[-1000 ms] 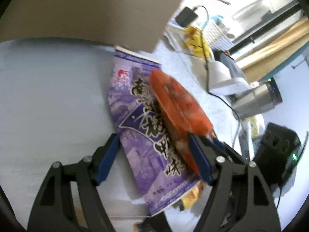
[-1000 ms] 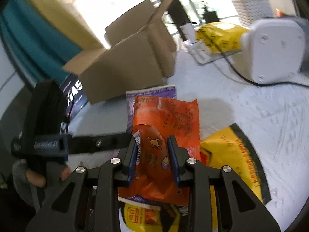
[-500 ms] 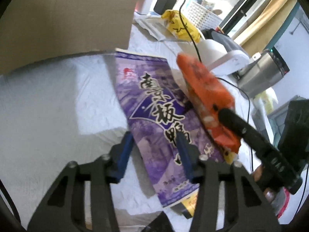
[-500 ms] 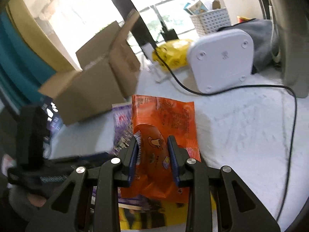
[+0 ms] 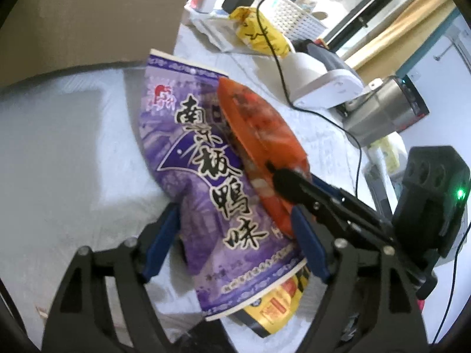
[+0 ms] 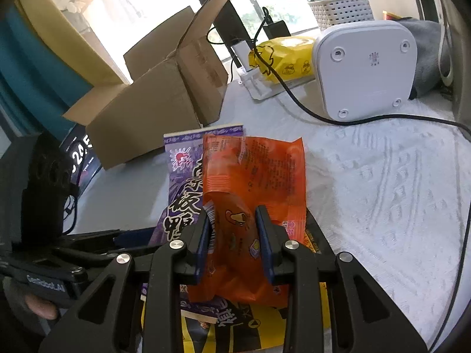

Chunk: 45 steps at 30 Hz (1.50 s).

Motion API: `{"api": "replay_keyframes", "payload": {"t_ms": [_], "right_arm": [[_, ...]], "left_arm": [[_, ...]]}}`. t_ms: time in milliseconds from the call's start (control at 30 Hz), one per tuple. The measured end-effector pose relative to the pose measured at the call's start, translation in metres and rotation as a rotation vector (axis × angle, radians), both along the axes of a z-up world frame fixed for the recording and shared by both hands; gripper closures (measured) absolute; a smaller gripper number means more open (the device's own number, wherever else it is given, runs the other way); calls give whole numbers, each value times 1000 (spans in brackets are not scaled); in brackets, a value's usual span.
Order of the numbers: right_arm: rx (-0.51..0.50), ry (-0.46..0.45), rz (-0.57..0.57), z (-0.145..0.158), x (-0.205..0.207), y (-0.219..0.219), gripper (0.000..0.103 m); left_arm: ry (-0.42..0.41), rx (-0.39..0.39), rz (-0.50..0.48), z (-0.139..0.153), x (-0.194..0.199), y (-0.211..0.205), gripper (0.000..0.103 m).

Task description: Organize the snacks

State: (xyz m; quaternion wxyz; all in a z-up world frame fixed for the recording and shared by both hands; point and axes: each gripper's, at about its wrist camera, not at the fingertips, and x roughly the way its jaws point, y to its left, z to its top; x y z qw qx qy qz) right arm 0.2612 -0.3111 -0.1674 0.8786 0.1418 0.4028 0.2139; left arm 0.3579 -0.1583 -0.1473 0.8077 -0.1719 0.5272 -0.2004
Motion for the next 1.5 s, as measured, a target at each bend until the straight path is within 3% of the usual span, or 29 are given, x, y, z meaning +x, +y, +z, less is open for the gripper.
{"api": "replay_keyframes", "payload": {"t_ms": [100,133,167,267,500,967,1500], "right_arm": [[39,8,-2,0,-1,-6,72],[54,15,2,-1,0,-7,72],[61,15,7,-1,0,-7,72],[60,13,20,0,0,-5,72],[104,-15,25,6,-7,-12,72],[29,-124,28,57,-13,8,72],[-52,-249,124,117,8,75,72]], "left_arm": [[-14,5,-25,0,5,-2,27],[-18,8,-29,0,6,-3,35],[-17,15,-26,-1,8,-3,52],[-11,16,-21,-4,12,0,68],[-37,25,-43,4,5,6,87],[-156,36,24,45,-25,57,90],[-375,67,160,117,-45,148,90]]}}
